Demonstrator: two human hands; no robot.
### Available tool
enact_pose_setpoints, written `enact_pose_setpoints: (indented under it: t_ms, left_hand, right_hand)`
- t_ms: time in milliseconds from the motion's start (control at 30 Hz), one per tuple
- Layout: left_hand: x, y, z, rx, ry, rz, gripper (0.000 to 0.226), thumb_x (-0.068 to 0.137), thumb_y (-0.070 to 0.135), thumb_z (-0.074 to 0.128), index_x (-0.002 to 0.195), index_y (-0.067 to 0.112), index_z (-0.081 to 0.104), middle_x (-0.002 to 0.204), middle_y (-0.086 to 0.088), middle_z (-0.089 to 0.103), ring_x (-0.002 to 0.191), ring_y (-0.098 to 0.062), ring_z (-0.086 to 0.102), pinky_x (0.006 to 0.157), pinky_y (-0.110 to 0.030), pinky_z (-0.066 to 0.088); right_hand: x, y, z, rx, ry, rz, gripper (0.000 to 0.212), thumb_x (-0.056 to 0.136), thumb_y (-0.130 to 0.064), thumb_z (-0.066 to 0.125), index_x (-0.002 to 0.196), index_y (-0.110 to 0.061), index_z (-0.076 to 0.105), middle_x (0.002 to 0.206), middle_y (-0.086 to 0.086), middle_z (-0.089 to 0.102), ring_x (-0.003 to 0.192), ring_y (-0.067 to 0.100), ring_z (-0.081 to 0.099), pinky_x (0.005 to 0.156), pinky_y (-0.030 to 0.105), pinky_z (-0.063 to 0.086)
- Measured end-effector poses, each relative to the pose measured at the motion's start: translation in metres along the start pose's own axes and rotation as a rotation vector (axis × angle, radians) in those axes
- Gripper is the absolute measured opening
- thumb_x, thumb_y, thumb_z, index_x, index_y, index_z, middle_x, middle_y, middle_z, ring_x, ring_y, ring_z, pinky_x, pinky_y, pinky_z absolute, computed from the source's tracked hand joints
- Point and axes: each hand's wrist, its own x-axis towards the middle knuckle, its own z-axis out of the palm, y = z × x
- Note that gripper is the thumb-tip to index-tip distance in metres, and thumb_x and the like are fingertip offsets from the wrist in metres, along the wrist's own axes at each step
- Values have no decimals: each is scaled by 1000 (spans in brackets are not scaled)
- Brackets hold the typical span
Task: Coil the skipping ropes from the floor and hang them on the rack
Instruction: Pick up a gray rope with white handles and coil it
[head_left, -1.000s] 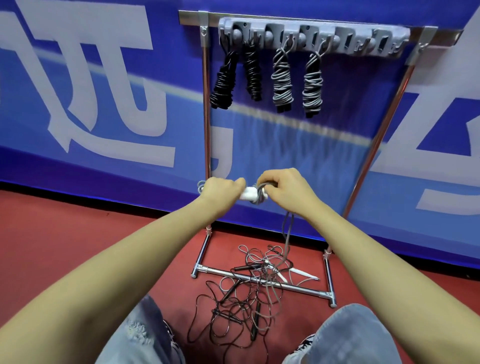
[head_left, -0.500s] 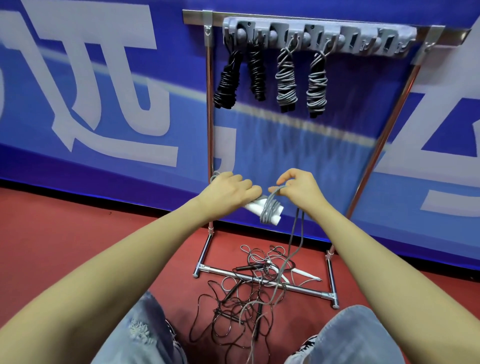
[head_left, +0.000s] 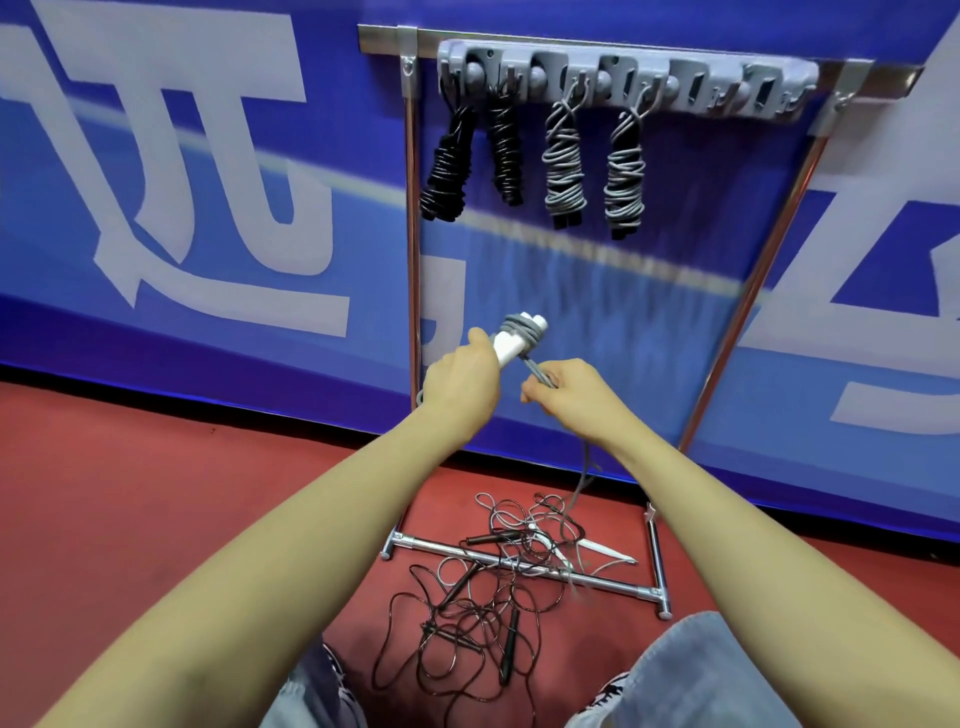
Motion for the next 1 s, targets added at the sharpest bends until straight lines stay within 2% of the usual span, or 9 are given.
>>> enact_pose_setpoints:
  t_ms: [167, 233, 367, 500, 633, 700, 800, 867, 1000]
  left_hand:
    - [3, -4, -2, 150, -57, -4, 25, 90, -3, 43, 114, 3, 41, 104, -12, 63, 91, -33, 63, 60, -36, 35]
    - [5, -8, -2, 239, -67, 35, 26, 88, -4, 44, 113, 4, 42, 102, -11, 65, 89, -32, 64, 60, -35, 35]
    - [8, -12, -4, 394, -110, 204, 30, 88, -2, 47, 117, 6, 42, 102, -9, 64, 86, -30, 63, 61, -33, 33]
    - [12, -15, -14, 524, -137, 371, 31, 88, -2, 44, 117, 9, 41, 95, -7, 64, 71, -28, 53, 59, -32, 31]
    - [10, -22, -14, 680, -168, 611, 26, 88, -2, 38, 110, 12, 40, 79, -5, 55, 71, -29, 59, 47, -27, 19]
    - [10, -28, -9, 632, -38, 779, 25, 82, -3, 35, 97, 11, 49, 67, -4, 54, 52, -26, 46, 47, -24, 11]
    - [12, -36, -4, 444, 226, 940, 30, 67, 3, 26, 68, 13, 54, 44, 1, 42, 34, -22, 32, 46, -19, 19]
    - [11, -38, -2, 429, 276, 940, 28, 67, 5, 28, 68, 15, 54, 46, 0, 43, 35, -21, 40, 45, -22, 29]
    - [10, -32, -15, 376, 338, 921, 19, 68, 3, 32, 75, 15, 45, 51, -1, 44, 40, -22, 42, 43, -24, 30]
  right_hand:
    - [-3, -2, -6, -94, -18, -36, 14, 81, -5, 53, 76, 5, 62, 62, 13, 49, 56, 22, 45, 52, 34, 50]
    - [-3, -5, -12, -249, 12, -81, 15, 83, -10, 52, 77, -2, 63, 64, 14, 56, 60, 29, 50, 59, 41, 50]
    - [-6, -14, -14, -571, 136, -220, 25, 87, -11, 46, 98, -18, 67, 86, 8, 67, 84, 32, 56, 67, 36, 42]
    - [-6, -14, -9, -504, 236, -213, 26, 85, -11, 49, 110, -18, 57, 92, 5, 68, 86, 33, 57, 65, 35, 37]
    - [2, -15, -13, -344, 261, -118, 26, 82, -8, 53, 106, -19, 52, 77, 1, 61, 81, 25, 52, 64, 33, 36]
    - [8, -11, -14, -315, 252, -97, 18, 85, -13, 59, 100, -20, 53, 73, -3, 56, 80, 23, 51, 65, 33, 37]
    - [15, -2, -18, -223, 248, -48, 16, 85, -23, 67, 91, -21, 53, 63, -4, 51, 71, 20, 51, 63, 33, 40]
    - [16, 5, -19, -164, 241, -35, 17, 84, -24, 69, 88, -19, 54, 57, -5, 47, 61, 16, 46, 63, 34, 41]
    - [11, 10, -13, -49, 205, -30, 16, 88, -23, 65, 76, -19, 54, 49, -4, 43, 53, 14, 38, 59, 31, 37]
